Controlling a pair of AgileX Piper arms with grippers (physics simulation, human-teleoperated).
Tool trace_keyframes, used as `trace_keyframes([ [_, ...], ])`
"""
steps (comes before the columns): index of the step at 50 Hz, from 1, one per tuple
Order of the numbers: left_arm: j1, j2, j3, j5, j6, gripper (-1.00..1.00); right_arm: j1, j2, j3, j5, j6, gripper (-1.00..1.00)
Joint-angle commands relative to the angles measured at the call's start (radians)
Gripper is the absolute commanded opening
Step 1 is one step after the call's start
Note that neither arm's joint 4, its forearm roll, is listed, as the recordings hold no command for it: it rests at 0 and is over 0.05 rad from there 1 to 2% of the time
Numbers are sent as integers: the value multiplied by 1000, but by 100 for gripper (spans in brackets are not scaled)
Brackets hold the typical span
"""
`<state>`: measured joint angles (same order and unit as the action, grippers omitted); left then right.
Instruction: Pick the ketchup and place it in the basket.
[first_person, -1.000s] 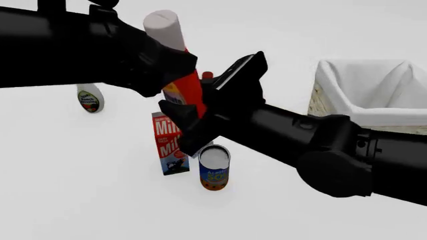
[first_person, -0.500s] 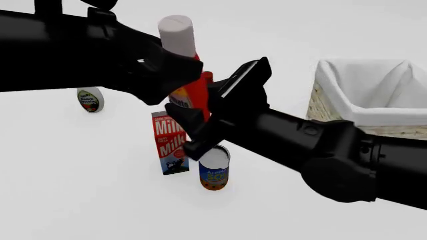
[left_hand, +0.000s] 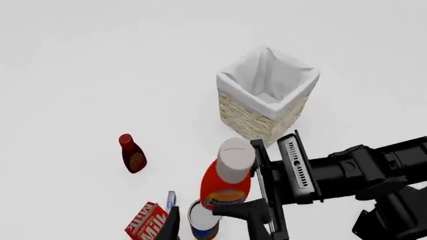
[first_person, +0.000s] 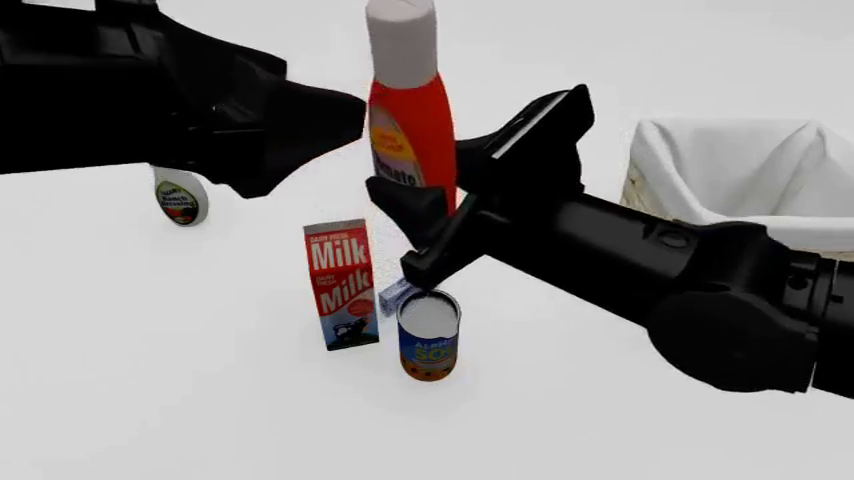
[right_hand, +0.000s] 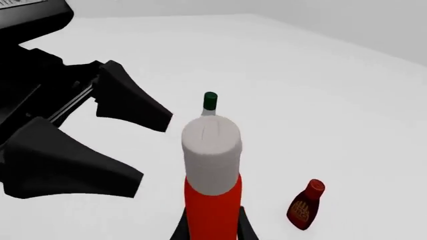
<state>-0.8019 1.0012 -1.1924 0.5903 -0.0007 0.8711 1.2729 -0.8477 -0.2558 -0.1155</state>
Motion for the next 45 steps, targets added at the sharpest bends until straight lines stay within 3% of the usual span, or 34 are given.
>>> trace_keyframes([
  [1,40,-47,41,-9,-21,100,-50,-53,-3,38,15,-100],
  [9,67,-74,69,-26,-36,100,-107,-95,-10,78,27,-100],
  [25,144,-146,209,-131,-96,100,-210,-178,-30,181,18,-100],
  [45,262,-248,388,-261,-122,100,-359,-246,-23,265,16,-100],
])
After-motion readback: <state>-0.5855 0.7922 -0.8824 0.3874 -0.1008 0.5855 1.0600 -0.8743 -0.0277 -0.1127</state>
